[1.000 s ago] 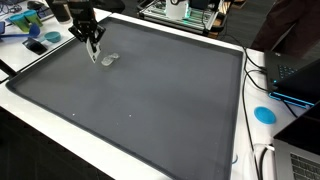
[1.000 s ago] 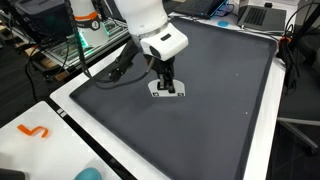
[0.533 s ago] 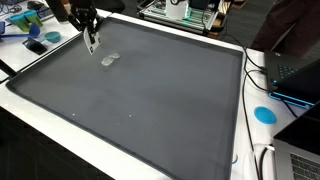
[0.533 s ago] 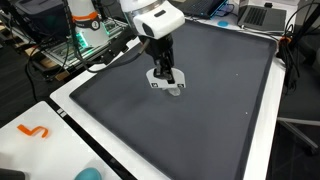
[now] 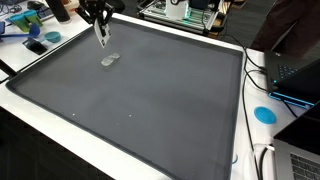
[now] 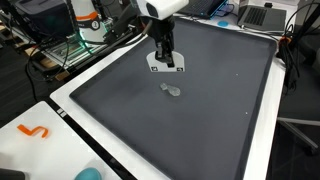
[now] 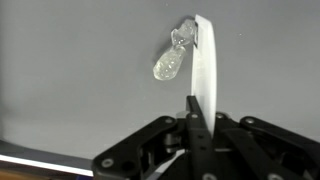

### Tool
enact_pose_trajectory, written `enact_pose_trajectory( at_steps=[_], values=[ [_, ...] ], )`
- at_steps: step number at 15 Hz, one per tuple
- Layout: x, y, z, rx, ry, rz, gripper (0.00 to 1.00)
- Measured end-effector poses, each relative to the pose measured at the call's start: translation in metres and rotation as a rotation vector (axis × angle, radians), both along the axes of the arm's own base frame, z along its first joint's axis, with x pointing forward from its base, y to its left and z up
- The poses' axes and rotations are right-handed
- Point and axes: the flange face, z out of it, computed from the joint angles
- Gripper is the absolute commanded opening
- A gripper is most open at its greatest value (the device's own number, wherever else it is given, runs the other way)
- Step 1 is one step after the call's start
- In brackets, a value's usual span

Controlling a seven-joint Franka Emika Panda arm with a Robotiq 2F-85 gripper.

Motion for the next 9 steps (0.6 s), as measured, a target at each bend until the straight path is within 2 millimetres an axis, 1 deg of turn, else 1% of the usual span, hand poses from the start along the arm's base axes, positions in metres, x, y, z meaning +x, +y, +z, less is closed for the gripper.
enact_pose_trajectory(
  at_steps=[6, 7, 9],
  values=[
    [-0.0017, -0.0001, 0.0008, 0.001, 0.003, 0.0, 0.04],
    [-0.0017, -0.0001, 0.0007, 0.001, 0.004, 0.0, 0.01],
    [-0.001, 0.0001, 0.0015, -0.005, 0.003, 0.005, 0.01]
  ],
)
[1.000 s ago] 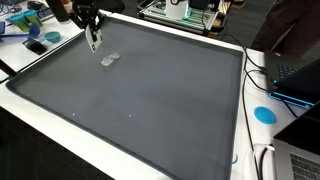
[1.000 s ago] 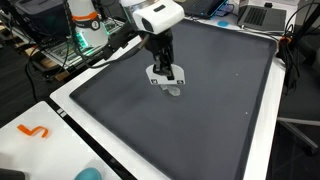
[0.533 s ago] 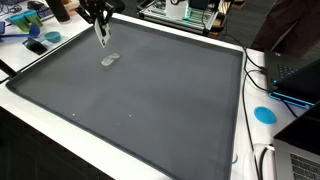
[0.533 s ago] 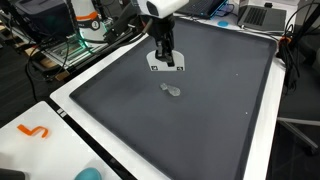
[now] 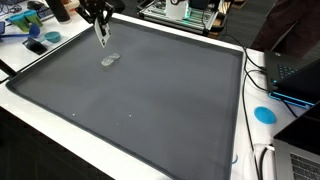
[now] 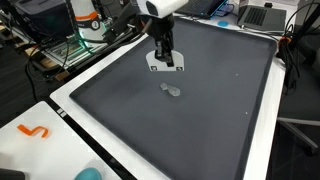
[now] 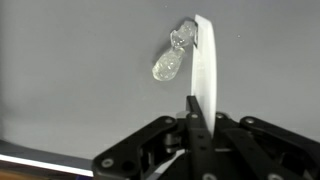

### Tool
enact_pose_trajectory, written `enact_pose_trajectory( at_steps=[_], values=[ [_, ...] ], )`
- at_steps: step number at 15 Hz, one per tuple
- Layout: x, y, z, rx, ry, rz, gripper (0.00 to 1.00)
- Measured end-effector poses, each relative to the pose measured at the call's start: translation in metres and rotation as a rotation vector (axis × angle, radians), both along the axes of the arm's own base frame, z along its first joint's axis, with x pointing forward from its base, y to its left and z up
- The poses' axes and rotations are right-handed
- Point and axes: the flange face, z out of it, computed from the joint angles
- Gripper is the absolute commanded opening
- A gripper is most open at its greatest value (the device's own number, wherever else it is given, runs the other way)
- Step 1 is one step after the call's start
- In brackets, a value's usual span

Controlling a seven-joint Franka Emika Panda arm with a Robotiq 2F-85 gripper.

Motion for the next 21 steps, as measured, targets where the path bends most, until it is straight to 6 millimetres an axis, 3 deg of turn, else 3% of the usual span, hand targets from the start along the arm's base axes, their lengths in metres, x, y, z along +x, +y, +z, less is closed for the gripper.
enact_pose_trajectory(
  at_steps=[3, 7, 12, 21],
  values=[
    [0.007, 0.009, 0.009, -0.044, -0.006, 0.018, 0.01],
    [0.018, 0.042, 0.03, -0.135, -0.003, 0.026, 0.01],
    [0.025, 0.081, 0.04, -0.243, 0.051, 0.026, 0.01],
    [0.034, 0.142, 0.027, -0.391, 0.079, -0.025, 0.01]
  ],
)
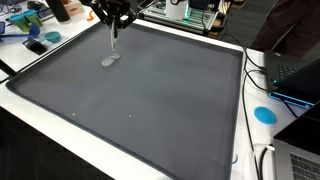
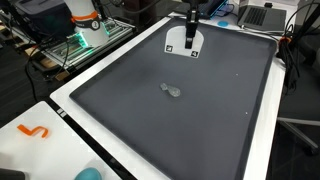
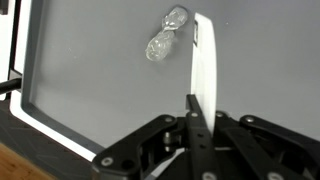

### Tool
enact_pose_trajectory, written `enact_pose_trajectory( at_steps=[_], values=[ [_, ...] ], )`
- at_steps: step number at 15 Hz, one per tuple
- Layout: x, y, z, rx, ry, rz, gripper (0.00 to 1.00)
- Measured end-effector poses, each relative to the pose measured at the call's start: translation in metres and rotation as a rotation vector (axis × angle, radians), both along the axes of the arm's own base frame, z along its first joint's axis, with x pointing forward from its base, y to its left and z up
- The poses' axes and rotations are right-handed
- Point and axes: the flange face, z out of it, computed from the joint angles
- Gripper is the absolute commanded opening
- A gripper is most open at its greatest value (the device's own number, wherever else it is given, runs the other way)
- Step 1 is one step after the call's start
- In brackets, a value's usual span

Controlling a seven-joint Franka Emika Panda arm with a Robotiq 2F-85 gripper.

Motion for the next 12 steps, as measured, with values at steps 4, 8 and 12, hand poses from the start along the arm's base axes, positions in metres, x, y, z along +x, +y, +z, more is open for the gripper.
enact_pose_trajectory(
  at_steps=[4, 8, 12],
  values=[
    [0.004, 0.015, -0.016, -0.015, 0.015, -0.009, 0.01],
    [0.01, 0.024, -0.027, -0.028, 0.011, -0.031, 0.01],
    [0.017, 0.027, -0.033, -0.05, -0.009, -0.062, 0.01]
  ],
)
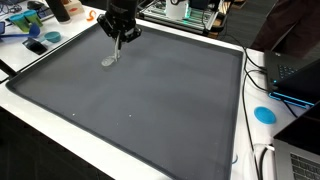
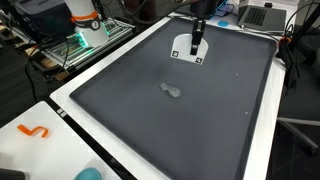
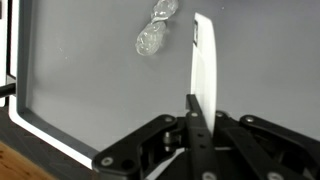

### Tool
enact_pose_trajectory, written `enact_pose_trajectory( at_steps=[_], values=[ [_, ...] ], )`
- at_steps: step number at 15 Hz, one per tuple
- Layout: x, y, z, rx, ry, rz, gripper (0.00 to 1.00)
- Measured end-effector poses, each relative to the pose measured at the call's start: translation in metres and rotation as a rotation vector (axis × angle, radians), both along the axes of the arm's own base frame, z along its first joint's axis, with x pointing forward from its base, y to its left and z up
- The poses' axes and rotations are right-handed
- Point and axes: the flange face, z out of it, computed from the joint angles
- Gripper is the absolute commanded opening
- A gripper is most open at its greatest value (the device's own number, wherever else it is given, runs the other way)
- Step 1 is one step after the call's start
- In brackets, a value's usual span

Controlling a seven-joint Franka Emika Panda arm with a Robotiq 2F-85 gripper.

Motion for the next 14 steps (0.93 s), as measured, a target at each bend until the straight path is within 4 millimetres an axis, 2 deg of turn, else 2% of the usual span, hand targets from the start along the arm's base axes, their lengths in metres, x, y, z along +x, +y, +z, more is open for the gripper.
enact_pose_trajectory(
  at_steps=[14],
  values=[
    [0.018, -0.001, 0.004, 0.019, -0.051, -0.054, 0.01]
  ],
)
